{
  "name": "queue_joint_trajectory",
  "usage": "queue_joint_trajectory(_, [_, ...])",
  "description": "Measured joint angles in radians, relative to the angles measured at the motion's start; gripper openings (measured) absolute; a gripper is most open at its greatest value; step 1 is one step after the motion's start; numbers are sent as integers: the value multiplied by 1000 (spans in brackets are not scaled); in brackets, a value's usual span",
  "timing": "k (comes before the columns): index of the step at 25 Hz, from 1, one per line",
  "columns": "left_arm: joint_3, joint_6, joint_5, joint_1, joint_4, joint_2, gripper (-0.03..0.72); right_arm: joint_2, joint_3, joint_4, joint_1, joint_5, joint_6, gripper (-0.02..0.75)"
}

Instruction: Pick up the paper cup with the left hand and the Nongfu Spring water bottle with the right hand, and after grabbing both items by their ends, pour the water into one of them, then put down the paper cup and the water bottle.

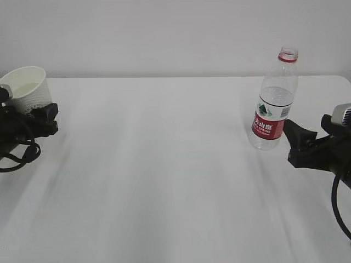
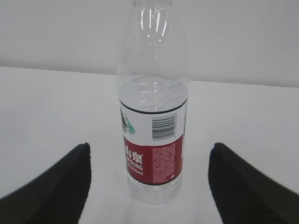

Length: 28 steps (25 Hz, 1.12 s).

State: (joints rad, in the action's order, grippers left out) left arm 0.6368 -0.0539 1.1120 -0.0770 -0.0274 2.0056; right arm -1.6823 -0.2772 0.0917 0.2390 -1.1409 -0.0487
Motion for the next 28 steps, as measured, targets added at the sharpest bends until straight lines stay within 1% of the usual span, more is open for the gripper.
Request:
queue_joint_trajectory(7, [0,0,0,28,4,4,490,0,0,0,0,0,0,593])
queue_joint_trajectory(18, [0,0,0,28,4,137,489,0,0,0,0,0,0,593])
queue_joint_trajectory(28, [2,0,32,28,4,157,490,0,0,0,0,0,0,593])
